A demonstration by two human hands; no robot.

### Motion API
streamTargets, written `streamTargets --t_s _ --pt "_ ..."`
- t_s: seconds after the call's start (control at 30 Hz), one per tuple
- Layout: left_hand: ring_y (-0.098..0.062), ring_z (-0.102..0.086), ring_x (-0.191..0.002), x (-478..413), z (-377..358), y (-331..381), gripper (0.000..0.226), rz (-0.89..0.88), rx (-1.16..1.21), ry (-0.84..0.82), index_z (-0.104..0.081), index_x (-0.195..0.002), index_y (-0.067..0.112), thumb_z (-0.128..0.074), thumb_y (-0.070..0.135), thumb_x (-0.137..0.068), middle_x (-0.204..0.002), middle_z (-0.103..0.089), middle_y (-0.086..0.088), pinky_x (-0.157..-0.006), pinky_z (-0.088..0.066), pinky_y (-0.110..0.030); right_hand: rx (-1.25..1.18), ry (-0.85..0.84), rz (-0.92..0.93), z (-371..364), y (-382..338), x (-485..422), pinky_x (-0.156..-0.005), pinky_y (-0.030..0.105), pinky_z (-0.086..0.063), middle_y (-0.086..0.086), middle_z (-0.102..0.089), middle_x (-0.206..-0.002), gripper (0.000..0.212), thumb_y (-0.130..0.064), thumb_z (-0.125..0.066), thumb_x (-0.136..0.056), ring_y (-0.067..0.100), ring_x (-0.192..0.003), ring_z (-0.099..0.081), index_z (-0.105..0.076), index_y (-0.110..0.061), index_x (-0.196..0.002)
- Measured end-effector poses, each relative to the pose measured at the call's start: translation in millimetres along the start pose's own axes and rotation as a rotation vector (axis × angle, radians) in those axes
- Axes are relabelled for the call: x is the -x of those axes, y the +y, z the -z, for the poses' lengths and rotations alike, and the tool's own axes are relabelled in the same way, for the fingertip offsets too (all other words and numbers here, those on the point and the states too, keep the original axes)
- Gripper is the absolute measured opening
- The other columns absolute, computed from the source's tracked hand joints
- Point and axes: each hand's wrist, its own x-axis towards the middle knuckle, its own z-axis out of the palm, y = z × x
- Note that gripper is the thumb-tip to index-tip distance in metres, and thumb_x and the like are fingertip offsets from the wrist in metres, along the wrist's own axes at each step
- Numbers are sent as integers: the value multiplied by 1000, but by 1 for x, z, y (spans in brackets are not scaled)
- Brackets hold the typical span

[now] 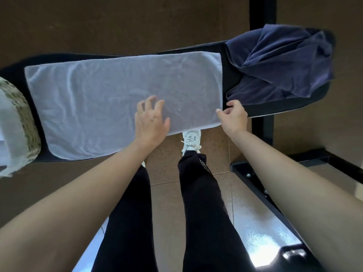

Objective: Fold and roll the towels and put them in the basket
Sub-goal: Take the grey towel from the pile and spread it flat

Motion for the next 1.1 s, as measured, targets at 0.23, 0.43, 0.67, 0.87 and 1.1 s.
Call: streamTargets --t_s 0.23,0.43,0.67,0.87,1.1 --pt "-17 -61 -104 -4 -17 82 24 -45 405 -176 -68 -118 22 -64 29 -96 -109 -68 6 -94 -51 -41 3 -140 -34 -2 -18 -34 -85 43 -59 8 -75 -89 22 -34 -71 -90 26 -89 -71 -70 -14 -81" --pt "-17 -66 -98 -2 -40 128 47 254 559 -241 -58 -109 25 -73 61 -81 -101 -68 9 -84 -54 -39 -129 -377 -62 8 -26 -43 -60 29 -56 14 -70 -76 23 -20 -64 -98 23 -69 -66 -69 -5 -81" --pt "-25 -62 -94 -24 -40 148 20 402 600 -126 -55 -101 23 -68 35 -91 -102 -67 1 -73 -42 -34 -238 -505 -45 22 -46 -48 -75 32 -55 16 -75 -82 19 -9 -60 -85 21 -76 -68 -74 3 -87" --pt "-30 -54 -73 -19 -41 150 19 341 665 -52 -51 -81 14 -51 19 -99 -73 -57 -1 -63 -35 -38 -260 -382 -40 21 -71 -72 -72 35 -61 8 -74 -97 28 -36 -69 -94 21 -84 -74 -65 -13 -107" --pt "-24 -39 -62 -19 -30 149 25 400 871 -22 -38 -73 15 -49 22 -95 -64 -43 -1 -61 -33 -42 -115 -245 113 19 -120 -111 -69 34 -60 5 -71 -101 24 -29 -60 -101 22 -94 -72 -69 -15 -119"
